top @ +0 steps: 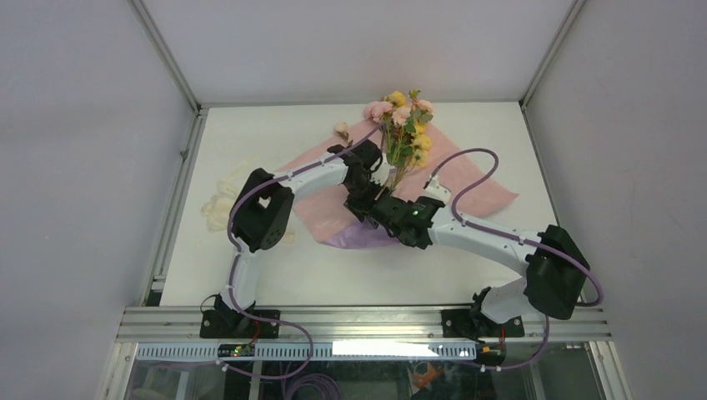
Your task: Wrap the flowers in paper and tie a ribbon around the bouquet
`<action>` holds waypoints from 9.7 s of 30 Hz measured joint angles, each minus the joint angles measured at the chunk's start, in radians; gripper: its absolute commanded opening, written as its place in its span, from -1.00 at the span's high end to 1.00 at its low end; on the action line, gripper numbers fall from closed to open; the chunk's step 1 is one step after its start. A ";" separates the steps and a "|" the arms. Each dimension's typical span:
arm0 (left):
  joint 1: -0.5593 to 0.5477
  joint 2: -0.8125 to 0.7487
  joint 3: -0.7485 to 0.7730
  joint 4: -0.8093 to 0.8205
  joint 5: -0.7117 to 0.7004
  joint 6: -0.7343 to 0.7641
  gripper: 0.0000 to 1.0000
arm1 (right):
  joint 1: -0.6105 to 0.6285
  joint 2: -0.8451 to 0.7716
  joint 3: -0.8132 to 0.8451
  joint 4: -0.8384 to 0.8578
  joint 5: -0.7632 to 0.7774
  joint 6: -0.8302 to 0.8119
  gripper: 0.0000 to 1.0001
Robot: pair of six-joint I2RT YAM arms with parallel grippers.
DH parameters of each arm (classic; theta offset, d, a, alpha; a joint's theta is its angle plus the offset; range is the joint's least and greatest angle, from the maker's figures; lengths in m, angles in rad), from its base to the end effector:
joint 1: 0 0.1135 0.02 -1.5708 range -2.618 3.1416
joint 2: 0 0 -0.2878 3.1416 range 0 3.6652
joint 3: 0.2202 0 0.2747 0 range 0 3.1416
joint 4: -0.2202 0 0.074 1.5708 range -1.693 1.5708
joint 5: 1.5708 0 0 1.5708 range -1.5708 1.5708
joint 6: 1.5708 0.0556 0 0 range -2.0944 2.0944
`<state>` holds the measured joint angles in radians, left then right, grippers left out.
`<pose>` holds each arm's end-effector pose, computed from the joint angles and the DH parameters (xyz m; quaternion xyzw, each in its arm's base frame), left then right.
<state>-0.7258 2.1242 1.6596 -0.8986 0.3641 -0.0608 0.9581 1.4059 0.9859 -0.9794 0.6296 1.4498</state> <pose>0.3337 -0.3226 0.1686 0.3370 0.9185 -0.2054 0.0251 0.1776 0.1957 0.2257 0.2563 0.9124 -0.0347 0.3172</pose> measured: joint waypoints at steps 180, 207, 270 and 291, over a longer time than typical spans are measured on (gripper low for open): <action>0.358 0.079 -0.002 0.043 0.070 -0.189 0.82 | -0.271 0.457 0.285 0.720 -0.934 -0.819 1.00; 0.763 -0.080 0.015 -0.133 -0.280 -0.101 -0.98 | -0.244 0.590 0.196 0.916 -0.899 -0.647 1.00; 0.260 0.220 0.454 -0.016 0.278 -0.214 1.00 | -0.222 0.410 -0.117 1.292 -0.797 -0.399 1.00; 0.163 0.241 0.465 0.002 0.139 -0.175 1.00 | -0.376 0.251 -0.122 0.733 -0.782 -0.568 0.87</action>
<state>-0.5625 2.3657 2.1250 -0.8970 0.5034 -0.2359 0.5823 1.6566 0.8639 -0.2466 -0.1524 0.8822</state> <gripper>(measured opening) 0.008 0.218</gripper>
